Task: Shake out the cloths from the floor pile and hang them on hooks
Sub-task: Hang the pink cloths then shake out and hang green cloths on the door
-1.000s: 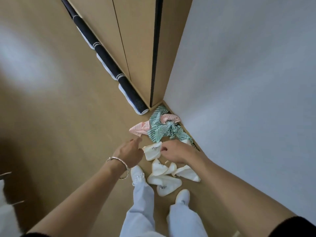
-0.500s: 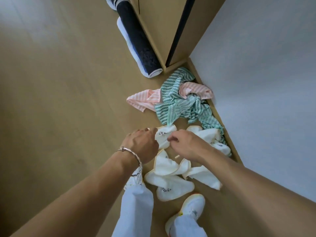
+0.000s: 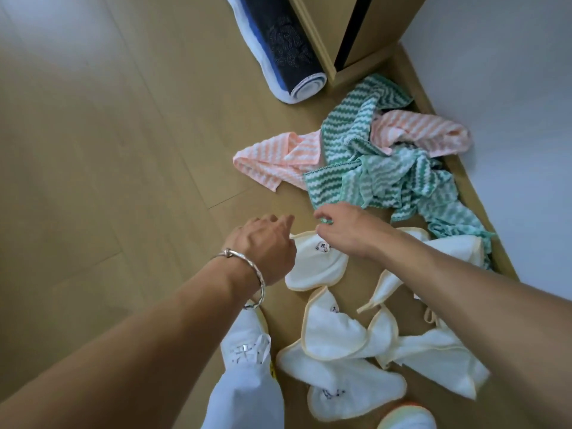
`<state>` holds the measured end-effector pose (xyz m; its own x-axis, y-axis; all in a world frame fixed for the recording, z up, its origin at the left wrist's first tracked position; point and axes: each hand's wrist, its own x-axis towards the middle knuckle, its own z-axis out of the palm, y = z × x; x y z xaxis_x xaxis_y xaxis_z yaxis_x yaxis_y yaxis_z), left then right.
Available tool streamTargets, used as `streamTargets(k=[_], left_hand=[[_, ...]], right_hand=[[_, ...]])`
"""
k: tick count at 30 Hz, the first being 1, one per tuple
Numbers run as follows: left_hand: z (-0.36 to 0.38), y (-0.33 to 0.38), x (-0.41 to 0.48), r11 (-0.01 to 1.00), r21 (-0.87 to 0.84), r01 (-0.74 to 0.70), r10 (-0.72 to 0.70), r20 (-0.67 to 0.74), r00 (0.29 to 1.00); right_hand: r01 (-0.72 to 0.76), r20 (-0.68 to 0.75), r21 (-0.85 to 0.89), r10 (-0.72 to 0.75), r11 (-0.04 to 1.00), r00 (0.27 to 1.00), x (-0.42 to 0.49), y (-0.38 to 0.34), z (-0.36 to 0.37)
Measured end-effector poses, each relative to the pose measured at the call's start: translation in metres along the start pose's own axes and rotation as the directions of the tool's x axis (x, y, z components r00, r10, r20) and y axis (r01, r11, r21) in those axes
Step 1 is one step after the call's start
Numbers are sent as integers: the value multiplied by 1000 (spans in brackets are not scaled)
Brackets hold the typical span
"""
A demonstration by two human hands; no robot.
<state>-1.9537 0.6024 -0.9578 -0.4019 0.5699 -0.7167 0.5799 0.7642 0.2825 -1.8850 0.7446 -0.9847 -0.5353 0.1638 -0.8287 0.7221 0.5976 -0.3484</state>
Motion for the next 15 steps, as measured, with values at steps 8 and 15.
streamTargets(k=[8,15], left_hand=[[22,-21,43,998,57,4,-2,-33,999],[40,-39,57,997,63,42,-39,-57,998]], right_hand=[[56,-209,3,-54,998,976,60,-2,-4],[37,-282,78,-14,996,959,95,-1,-5]])
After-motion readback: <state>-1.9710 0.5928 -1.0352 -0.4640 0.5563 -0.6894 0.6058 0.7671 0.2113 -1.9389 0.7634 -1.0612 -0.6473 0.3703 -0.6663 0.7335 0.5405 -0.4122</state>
